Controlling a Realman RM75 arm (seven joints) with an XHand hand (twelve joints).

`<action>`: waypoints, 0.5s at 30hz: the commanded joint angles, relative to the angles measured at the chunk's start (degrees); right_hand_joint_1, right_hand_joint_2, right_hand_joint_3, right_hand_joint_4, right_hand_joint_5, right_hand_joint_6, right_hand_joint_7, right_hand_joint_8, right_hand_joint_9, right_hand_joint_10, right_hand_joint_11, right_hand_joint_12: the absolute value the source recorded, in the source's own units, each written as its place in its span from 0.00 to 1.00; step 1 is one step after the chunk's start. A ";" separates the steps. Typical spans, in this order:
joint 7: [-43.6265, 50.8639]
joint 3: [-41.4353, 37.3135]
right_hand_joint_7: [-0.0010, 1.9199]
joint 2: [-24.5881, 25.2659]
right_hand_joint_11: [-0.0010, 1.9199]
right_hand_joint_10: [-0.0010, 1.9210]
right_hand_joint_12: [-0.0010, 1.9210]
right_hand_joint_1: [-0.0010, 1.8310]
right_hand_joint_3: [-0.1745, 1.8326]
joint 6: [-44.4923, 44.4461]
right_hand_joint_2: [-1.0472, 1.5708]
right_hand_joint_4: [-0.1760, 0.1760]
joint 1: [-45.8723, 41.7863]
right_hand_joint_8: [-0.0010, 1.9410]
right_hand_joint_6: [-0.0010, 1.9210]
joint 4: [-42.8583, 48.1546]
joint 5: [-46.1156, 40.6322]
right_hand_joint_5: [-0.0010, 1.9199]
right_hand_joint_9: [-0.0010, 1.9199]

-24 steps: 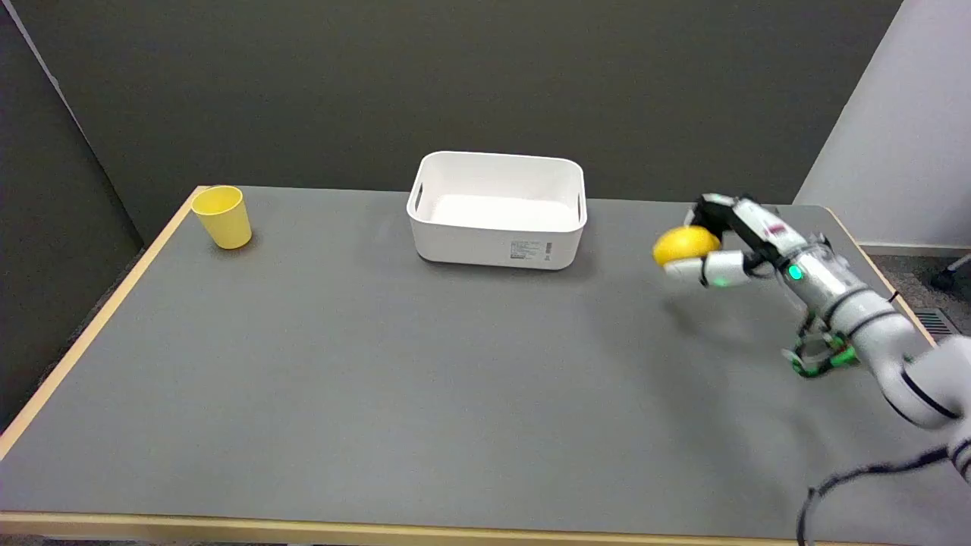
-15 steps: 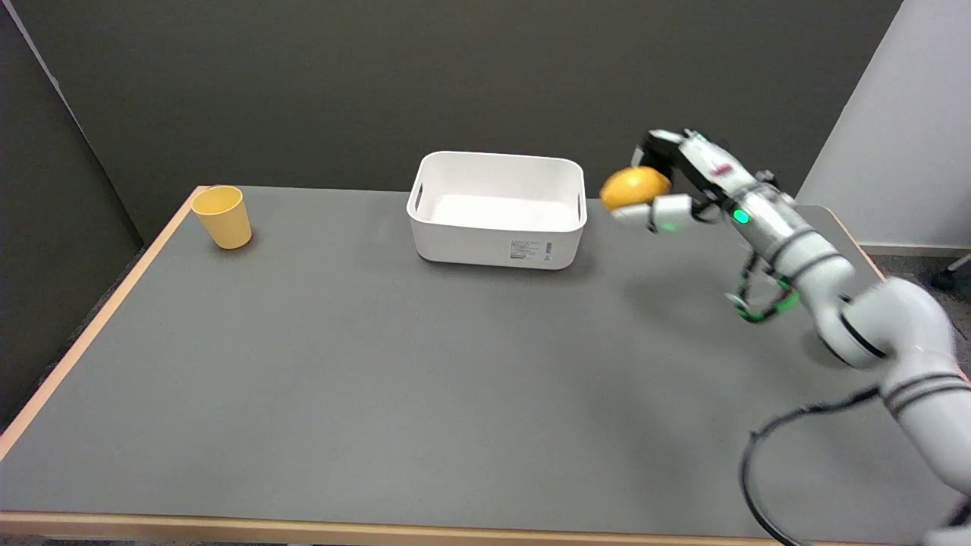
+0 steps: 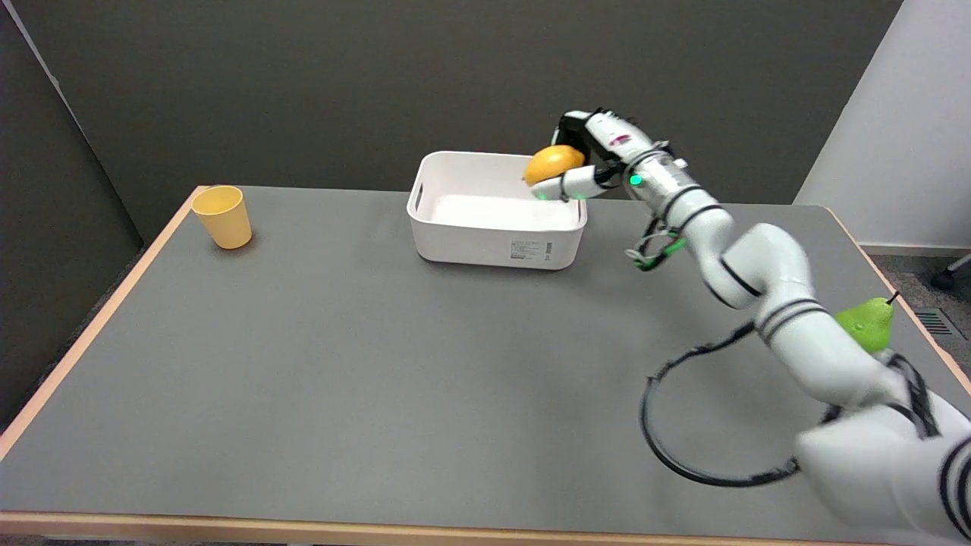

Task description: Place the lemon into white box.

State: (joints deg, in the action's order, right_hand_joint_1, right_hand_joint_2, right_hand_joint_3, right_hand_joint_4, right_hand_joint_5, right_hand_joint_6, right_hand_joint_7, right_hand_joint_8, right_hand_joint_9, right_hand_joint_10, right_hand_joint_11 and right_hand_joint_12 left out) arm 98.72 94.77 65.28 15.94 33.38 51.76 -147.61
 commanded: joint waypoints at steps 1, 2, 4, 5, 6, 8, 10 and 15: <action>5.13 8.22 0.36 12.67 0.01 0.93 1.00 0.61 0.15 -3.50 0.90 0.10 19.49 0.87 0.84 -30.37 -0.05 0.23 0.35; 4.76 8.23 0.36 12.67 0.01 0.93 1.00 0.61 0.15 -3.50 0.90 0.10 18.50 0.88 0.84 -28.72 -0.05 0.23 0.35; 3.04 8.06 0.36 12.67 0.00 0.94 1.00 0.62 0.15 -3.72 0.90 0.08 16.52 0.88 0.84 -26.16 -0.05 0.23 0.36; 0.96 7.69 0.33 12.67 0.00 0.90 1.00 0.59 0.26 -4.20 0.84 0.14 15.43 0.82 0.74 -24.33 -0.05 0.20 0.32; -1.21 7.41 0.27 12.64 0.00 0.83 1.00 0.55 0.43 -4.64 0.74 0.24 14.56 0.72 0.57 -22.83 -0.05 0.17 0.26; -5.33 7.47 0.13 12.19 0.01 0.52 0.85 0.44 0.56 -5.46 0.67 0.33 13.17 0.30 0.21 -20.26 -0.05 0.06 0.15; -8.18 7.46 0.03 11.48 0.00 0.13 0.49 0.38 0.48 -5.50 0.65 0.42 11.43 0.07 0.05 -17.25 -0.05 0.01 0.04; -13.27 4.25 0.00 8.96 0.00 0.00 0.00 0.36 0.39 -1.72 0.63 0.46 5.47 0.00 0.00 -8.97 -0.05 0.00 0.00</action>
State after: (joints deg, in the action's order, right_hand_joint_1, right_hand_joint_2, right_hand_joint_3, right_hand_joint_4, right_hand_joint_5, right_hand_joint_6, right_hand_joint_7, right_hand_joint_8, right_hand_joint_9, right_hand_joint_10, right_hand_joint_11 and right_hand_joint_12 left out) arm 99.11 100.54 73.86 12.99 45.20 33.36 -147.64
